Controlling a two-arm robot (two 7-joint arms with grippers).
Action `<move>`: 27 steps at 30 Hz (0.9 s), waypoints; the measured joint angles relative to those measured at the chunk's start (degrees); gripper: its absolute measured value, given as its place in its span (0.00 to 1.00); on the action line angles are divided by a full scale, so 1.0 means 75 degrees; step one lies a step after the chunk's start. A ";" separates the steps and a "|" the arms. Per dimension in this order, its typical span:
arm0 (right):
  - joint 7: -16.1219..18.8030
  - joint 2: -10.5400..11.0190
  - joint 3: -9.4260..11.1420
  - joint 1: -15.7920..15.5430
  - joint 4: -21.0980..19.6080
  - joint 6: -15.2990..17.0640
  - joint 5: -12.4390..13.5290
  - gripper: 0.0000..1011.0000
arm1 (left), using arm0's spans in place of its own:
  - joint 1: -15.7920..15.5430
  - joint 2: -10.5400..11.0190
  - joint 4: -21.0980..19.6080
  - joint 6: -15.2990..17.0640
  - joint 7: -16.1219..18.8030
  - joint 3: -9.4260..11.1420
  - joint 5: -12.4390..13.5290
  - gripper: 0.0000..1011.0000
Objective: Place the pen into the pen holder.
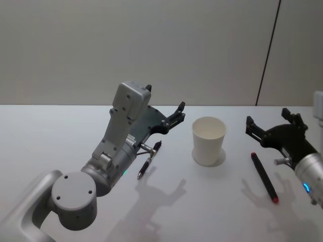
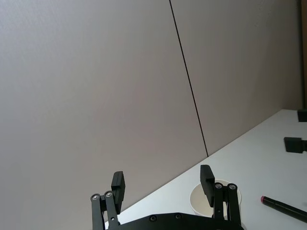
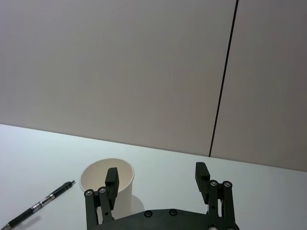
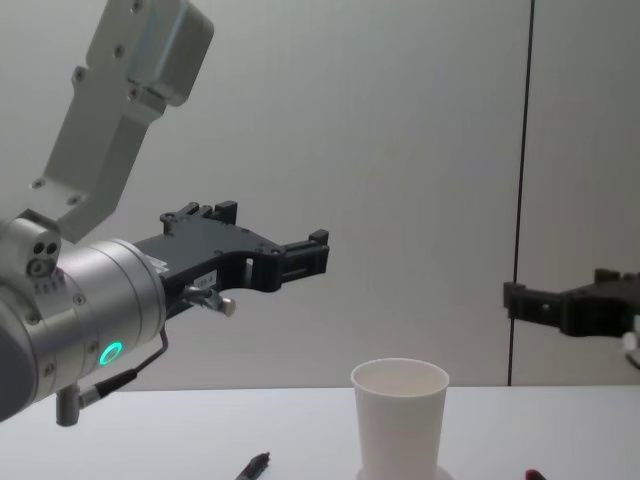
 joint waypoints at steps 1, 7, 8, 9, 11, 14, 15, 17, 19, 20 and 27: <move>-0.0008 -0.0078 -0.0014 0.0112 0.0117 0.0127 -0.0035 0.99 | 0.0000 0.0000 0.0000 0.0000 0.0000 0.0000 0.0000 0.99; -0.0049 -0.0397 -0.0057 0.0633 0.0740 0.0640 -0.0158 0.99 | 0.0000 0.0000 0.0000 0.0000 0.0000 0.0000 0.0000 0.99; -0.0054 -0.0430 -0.0063 0.0687 0.0810 0.0693 -0.0174 0.99 | 0.0000 0.0000 0.0000 0.0000 0.0000 0.0000 0.0000 0.99; -0.0057 -0.0465 -0.0067 0.0745 0.0885 0.0726 -0.0183 0.99 | 0.0000 0.0000 0.0000 0.0000 0.0000 0.0000 0.0000 0.99; -0.0073 -0.0558 -0.0080 0.0905 0.1093 0.0906 -0.0232 0.99 | 0.0000 0.0000 0.0000 0.0000 0.0000 0.0000 0.0000 0.99; -0.0096 -0.0684 -0.0101 0.1113 0.1381 0.1125 -0.0300 0.99 | 0.0000 0.0000 0.0000 0.0000 0.0000 0.0000 0.0000 0.99; -0.0103 -0.0717 -0.0104 0.1171 0.1443 0.1175 -0.0316 0.99 | 0.0000 0.0000 0.0000 0.0000 0.0000 0.0000 0.0000 0.99; -0.0123 -0.0786 -0.0119 0.1288 0.1643 0.1310 -0.0361 0.99 | 0.0000 0.0000 0.0000 0.0000 -0.0001 0.0000 0.0000 0.99; -0.0140 -0.0828 -0.0125 0.1360 0.1758 0.1417 -0.0395 0.99 | 0.0000 0.0000 0.0000 0.0000 0.0000 0.0000 0.0000 0.99; -0.0156 -0.0869 -0.0130 0.1427 0.1865 0.1509 -0.0422 0.99 | 0.0000 0.0000 0.0000 0.0000 -0.0001 0.0000 0.0000 0.99; -0.0274 -0.1015 -0.0139 0.1678 0.2300 0.1881 -0.0539 0.99 | 0.0000 0.0000 0.0000 0.0000 -0.0001 0.0000 0.0000 0.99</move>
